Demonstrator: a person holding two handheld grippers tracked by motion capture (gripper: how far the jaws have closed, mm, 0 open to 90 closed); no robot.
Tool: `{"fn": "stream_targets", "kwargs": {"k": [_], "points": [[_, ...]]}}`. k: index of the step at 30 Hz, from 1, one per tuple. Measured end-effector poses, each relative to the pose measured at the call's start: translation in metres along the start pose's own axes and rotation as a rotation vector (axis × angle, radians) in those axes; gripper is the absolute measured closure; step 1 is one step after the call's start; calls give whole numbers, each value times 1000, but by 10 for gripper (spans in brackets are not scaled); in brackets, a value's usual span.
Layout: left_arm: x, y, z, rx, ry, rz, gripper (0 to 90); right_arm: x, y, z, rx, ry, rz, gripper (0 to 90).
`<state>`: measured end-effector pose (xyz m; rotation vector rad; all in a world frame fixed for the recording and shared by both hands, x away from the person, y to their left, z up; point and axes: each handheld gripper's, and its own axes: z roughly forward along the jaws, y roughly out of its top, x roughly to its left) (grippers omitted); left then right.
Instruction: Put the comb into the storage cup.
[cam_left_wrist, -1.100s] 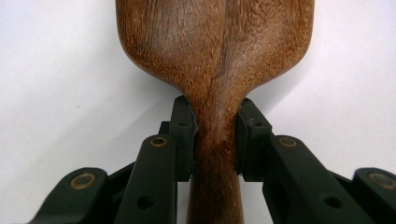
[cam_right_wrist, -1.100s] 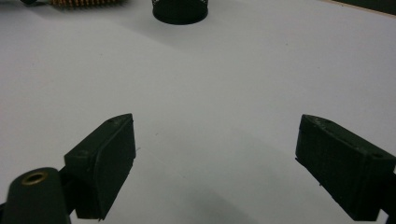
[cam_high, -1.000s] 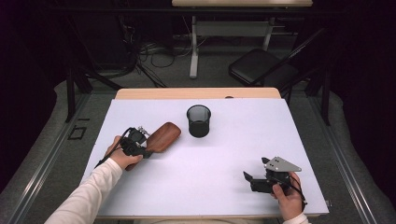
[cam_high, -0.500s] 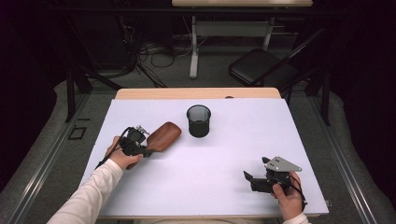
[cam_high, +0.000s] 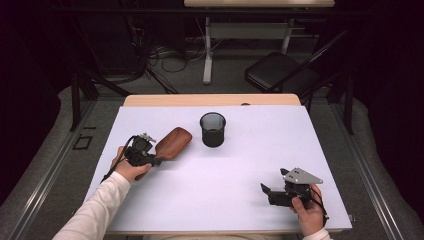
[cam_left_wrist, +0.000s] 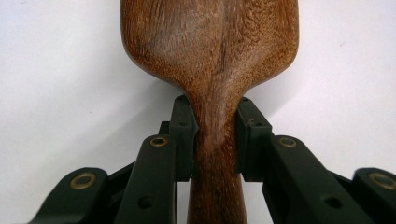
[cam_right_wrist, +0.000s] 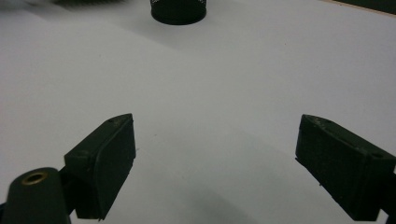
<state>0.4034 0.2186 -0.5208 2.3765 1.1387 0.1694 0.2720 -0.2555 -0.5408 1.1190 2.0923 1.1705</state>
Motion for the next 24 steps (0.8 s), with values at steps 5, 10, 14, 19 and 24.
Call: {"fn": "stream_targets", "kwargs": {"k": [5, 10, 14, 19, 24], "points": [[0, -2, -5, -44, -14, -20, 721, 0, 0, 0, 1, -1, 1, 118], [-1, -2, -12, -89, -17, -28, 721, 0, 0, 0, 4, 0, -2, 118], [-2, -3, -18, -121, -16, -40, 721, 0, 0, 0, 0, -1, 1, 118], [-3, -4, -26, -164, -11, -39, 720, 0, 0, 0, -1, -2, -1, 118], [-5, -5, -31, -190, -9, -40, 720, 0, 0, 0, 4, -1, -1, 118]]}}
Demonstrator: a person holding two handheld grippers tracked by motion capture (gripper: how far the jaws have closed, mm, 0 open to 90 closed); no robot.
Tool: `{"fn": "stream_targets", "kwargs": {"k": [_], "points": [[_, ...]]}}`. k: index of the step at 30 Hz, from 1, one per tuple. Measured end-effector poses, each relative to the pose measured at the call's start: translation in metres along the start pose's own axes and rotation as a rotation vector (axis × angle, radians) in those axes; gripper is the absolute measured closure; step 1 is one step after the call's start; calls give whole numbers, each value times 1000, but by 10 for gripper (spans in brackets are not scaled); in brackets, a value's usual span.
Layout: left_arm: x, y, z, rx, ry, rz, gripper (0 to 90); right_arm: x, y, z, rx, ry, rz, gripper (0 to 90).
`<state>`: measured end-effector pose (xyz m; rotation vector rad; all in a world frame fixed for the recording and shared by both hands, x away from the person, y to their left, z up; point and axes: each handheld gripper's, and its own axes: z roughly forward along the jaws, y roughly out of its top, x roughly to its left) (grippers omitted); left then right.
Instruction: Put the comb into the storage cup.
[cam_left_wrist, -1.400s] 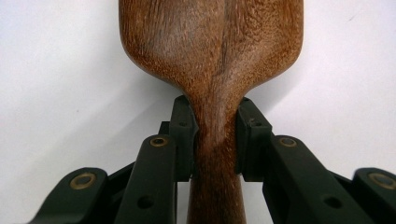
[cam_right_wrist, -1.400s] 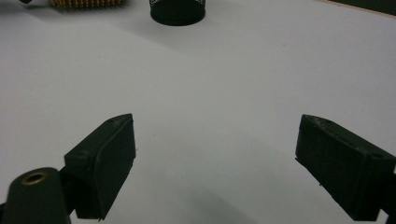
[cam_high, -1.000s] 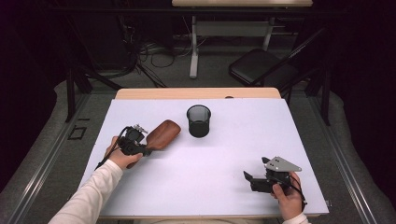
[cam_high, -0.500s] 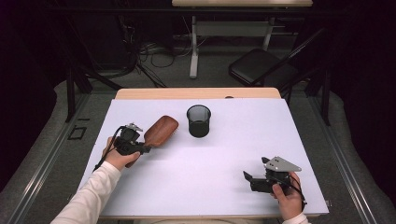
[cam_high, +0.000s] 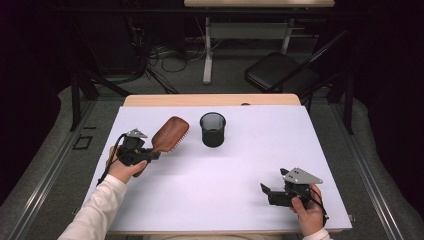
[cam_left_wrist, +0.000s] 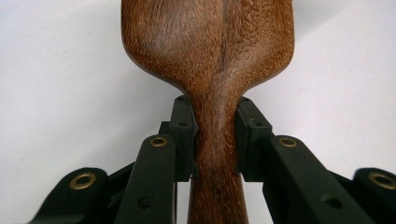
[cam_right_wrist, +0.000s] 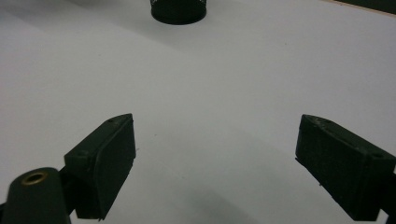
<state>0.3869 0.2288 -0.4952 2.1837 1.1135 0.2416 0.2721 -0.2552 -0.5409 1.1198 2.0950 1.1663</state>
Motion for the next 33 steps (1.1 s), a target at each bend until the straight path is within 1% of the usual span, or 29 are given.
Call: {"fn": "stream_targets", "kwargs": {"k": [2, 3, 10, 14, 17, 21, 26, 27, 28, 33], "points": [[0, 0, -2, -6, 3, 1, 720, 0, 0, 0, 0, 1, -1, 118], [0, 0, -3, -1, 2, 0, 720, 1, 0, 0, -3, 0, -1, 118], [-1, 0, -8, -36, -2, -9, 720, 0, 0, 0, -1, 1, -1, 118], [-2, 1, -13, -49, -16, -10, 720, 0, 0, 0, -1, -3, -1, 118], [-4, 1, -16, -73, -16, -15, 720, 1, 0, 0, -2, -1, -1, 118], [-7, 2, -21, -90, -10, -9, 720, 1, 0, 0, -4, -1, -2, 118], [-11, 4, -25, -115, -18, -2, 720, 1, 0, 0, -4, -3, -3, 118], [-12, 5, -26, -126, -18, -4, 720, 1, 0, 0, -5, -4, -4, 118], [-12, 6, -27, -131, -16, 5, 720, 1, 0, 0, -6, -4, -3, 118], [-18, 10, -32, -162, -17, 16, 720, 1, 0, 0, -12, -7, 2, 118]]}}
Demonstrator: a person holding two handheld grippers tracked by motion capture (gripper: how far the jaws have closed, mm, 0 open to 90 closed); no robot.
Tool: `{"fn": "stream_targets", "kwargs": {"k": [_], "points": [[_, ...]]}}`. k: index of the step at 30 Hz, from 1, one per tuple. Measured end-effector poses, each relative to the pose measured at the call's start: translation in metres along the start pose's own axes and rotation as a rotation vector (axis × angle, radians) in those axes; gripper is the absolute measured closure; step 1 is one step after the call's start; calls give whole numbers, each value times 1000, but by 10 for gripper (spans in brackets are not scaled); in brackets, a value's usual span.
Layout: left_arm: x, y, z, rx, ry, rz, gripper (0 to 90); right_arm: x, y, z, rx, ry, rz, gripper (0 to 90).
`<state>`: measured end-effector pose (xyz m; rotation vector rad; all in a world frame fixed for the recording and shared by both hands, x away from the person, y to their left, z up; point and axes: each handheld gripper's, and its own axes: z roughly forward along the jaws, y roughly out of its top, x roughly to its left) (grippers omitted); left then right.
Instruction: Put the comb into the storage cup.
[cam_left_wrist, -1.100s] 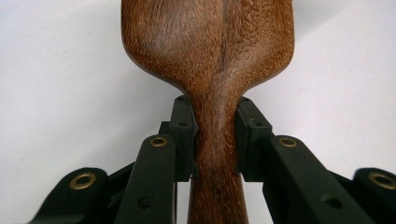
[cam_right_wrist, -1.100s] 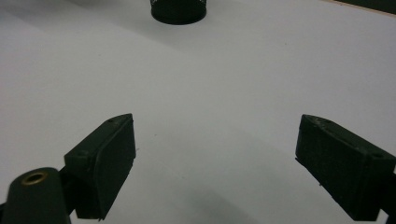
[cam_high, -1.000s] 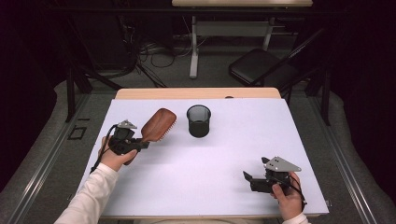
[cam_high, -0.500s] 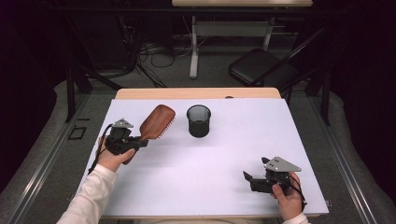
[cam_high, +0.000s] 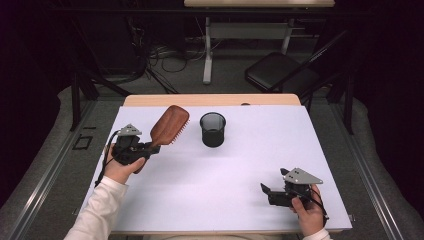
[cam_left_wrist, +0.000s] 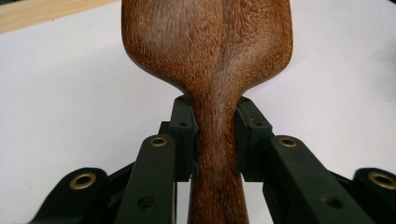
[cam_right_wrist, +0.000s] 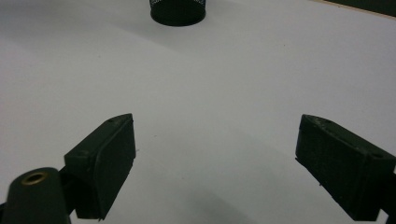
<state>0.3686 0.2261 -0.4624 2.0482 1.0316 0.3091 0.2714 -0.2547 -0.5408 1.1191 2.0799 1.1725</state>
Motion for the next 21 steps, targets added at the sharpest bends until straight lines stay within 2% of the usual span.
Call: {"fn": "stream_targets", "kwargs": {"k": [9, 21], "points": [[-14, 10, 1, -28, -11, 39, 720, -1, 0, 0, 4, 1, -1, 118], [-28, 22, 9, -81, -35, 44, 720, -1, 0, 1, 4, 4, 1, 118]]}}
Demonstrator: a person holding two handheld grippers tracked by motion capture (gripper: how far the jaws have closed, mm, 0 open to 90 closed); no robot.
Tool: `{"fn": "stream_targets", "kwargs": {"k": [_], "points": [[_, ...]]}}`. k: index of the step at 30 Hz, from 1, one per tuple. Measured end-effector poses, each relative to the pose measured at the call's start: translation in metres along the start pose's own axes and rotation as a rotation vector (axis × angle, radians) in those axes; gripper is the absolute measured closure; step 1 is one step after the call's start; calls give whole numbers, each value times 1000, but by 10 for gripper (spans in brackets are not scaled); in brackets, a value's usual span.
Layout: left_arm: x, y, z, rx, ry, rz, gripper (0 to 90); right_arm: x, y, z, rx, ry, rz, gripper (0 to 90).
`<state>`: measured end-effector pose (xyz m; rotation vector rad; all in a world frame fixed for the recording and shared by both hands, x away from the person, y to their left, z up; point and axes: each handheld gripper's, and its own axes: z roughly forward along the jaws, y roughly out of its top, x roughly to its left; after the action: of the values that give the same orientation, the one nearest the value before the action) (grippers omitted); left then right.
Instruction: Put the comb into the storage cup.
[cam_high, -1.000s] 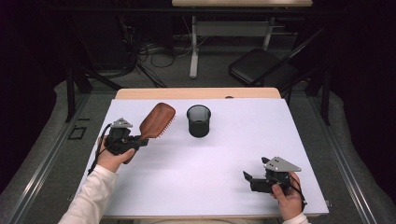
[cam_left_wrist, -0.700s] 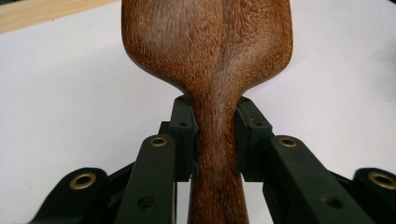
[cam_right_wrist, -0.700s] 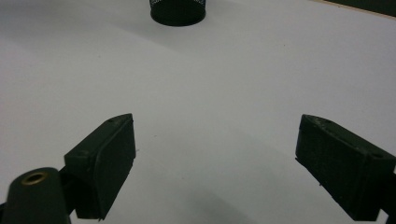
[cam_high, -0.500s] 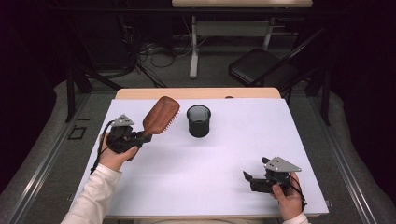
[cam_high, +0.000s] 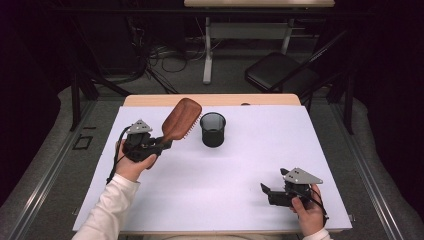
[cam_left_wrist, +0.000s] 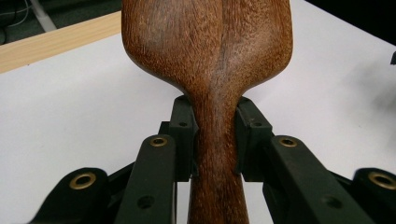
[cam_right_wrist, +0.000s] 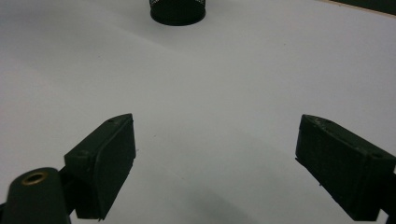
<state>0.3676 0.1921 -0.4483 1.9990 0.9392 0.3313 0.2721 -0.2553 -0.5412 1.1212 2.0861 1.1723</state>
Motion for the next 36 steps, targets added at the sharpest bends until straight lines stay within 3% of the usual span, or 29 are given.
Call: {"fn": "stream_targets", "kwargs": {"k": [9, 19, 28, 36], "points": [[-13, 7, 10, -43, -1, -4, 720, 0, 0, 0, 1, 0, 2, 118], [-26, 8, 21, -103, 25, -13, 720, 0, 0, -1, -4, -2, 1, 118], [-37, 11, 31, -121, 29, 0, 720, 0, 0, 0, -3, -2, 0, 118], [-48, 14, 41, -163, 43, -14, 720, -1, 0, -1, -5, -2, -1, 118]]}}
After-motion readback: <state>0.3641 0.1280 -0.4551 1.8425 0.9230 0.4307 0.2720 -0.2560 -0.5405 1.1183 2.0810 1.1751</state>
